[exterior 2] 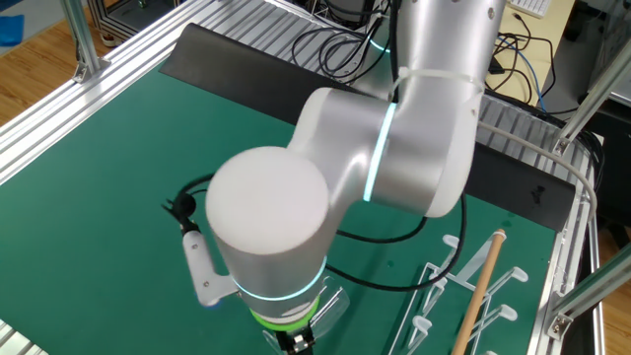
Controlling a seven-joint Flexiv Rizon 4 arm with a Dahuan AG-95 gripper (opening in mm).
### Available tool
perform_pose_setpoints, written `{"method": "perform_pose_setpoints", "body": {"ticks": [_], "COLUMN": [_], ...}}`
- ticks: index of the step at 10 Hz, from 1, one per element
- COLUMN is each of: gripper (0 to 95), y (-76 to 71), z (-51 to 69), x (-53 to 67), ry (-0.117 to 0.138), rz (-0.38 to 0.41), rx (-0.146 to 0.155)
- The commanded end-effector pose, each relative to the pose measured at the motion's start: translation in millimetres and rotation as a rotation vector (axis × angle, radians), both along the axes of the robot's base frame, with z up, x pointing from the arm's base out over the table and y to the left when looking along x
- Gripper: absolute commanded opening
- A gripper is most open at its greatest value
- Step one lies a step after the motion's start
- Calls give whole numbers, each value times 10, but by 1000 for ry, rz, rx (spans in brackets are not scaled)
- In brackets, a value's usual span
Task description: Put the cup on the cup rack
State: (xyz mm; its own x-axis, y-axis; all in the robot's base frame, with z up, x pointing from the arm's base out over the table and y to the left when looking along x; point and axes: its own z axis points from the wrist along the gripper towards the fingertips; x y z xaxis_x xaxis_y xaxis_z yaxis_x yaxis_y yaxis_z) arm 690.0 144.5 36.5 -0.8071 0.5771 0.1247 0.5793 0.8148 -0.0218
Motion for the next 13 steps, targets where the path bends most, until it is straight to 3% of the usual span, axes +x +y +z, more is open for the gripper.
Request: {"method": "perform_pose_setpoints", "body": {"ticks": [1,4,5,7,8,13], "gripper": [760,760,570,570,760,760], "y": [-3,10,13,15,21,56], "z": [-52,-105,-109,-111,-116,-142], "x": [64,87,84,82,70,11], "ry": [5,6,6,6,7,6], "rz": [9,7,7,5,9,35], "rx": [4,6,7,9,11,7]}}
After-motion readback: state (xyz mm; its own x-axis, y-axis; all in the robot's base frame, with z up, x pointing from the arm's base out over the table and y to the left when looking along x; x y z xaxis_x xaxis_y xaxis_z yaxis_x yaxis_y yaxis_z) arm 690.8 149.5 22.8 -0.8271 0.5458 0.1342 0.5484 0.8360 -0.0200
